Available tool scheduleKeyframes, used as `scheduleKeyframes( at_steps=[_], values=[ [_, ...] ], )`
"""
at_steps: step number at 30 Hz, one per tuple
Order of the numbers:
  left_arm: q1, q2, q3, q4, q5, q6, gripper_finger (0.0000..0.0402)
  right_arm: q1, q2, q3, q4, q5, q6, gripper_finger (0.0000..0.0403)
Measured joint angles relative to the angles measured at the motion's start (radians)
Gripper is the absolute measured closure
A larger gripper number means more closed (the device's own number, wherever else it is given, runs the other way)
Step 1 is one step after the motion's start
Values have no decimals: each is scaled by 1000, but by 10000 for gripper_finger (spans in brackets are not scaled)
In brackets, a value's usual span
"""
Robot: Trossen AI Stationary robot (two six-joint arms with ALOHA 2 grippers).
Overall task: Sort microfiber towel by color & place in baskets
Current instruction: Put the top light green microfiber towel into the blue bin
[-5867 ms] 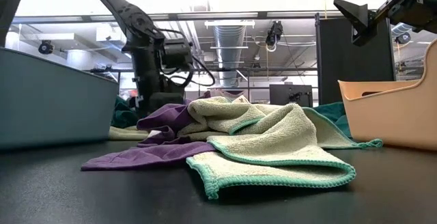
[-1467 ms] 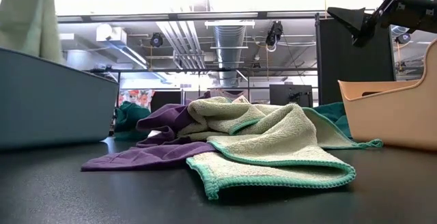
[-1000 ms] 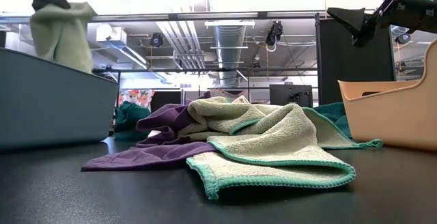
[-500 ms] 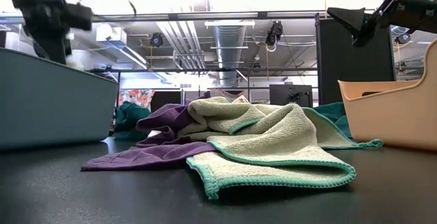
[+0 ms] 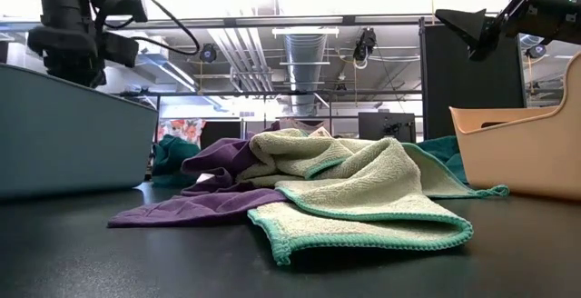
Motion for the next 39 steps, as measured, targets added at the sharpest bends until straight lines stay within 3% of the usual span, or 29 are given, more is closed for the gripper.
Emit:
scheduleKeyframes(
  at_steps=[7,10,23,29,39],
  values=[
    [-124,94,1,-5,-123,-115,401,0,0,0,0,0,0,53],
    [-128,133,1,0,-184,-232,401,0,0,0,0,0,2,53],
    [-121,162,-44,6,-248,-629,400,0,0,0,-23,0,11,53],
    [-101,164,-90,54,-252,-663,399,0,0,0,-23,0,21,53],
    [37,176,-146,64,-252,-639,374,0,0,0,-23,0,35,53]
  ],
)
